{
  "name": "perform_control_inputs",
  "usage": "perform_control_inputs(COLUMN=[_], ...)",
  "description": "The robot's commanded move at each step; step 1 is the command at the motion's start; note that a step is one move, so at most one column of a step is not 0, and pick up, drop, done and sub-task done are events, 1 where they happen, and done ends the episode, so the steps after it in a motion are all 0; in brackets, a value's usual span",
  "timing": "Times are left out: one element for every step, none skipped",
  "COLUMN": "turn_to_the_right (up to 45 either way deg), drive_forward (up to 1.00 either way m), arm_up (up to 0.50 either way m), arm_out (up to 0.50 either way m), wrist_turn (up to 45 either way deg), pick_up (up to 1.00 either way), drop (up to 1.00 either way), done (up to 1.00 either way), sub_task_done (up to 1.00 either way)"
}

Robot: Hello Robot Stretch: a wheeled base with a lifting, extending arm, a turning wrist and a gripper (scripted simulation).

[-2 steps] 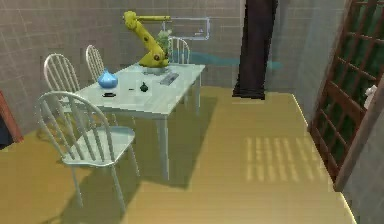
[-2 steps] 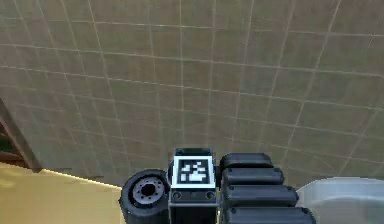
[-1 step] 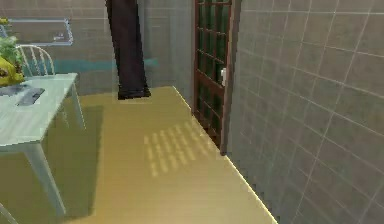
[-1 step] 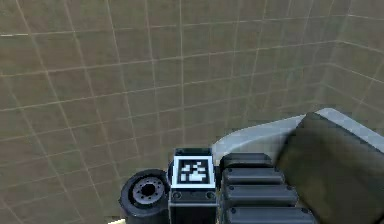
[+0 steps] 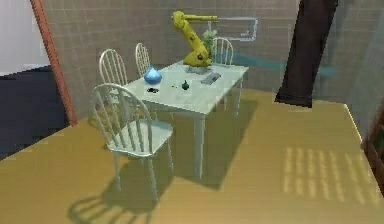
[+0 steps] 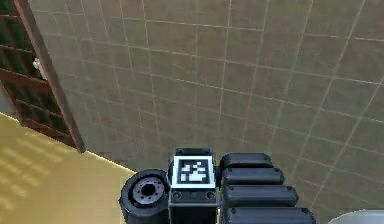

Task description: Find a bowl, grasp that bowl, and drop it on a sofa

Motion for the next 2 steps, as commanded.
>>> perform_control_inputs(turn_to_the_right=[-45.0, -33.0], drive_forward=[0.00, 0.00], arm_up=[0.00, 0.00], arm_out=[0.00, 0.00], wrist_turn=[0.0, 0.0], pick_up=[0.00, 0.00], drop=[0.00, 0.00], done=[0.00, 0.00], sub_task_done=[0.00, 0.00])
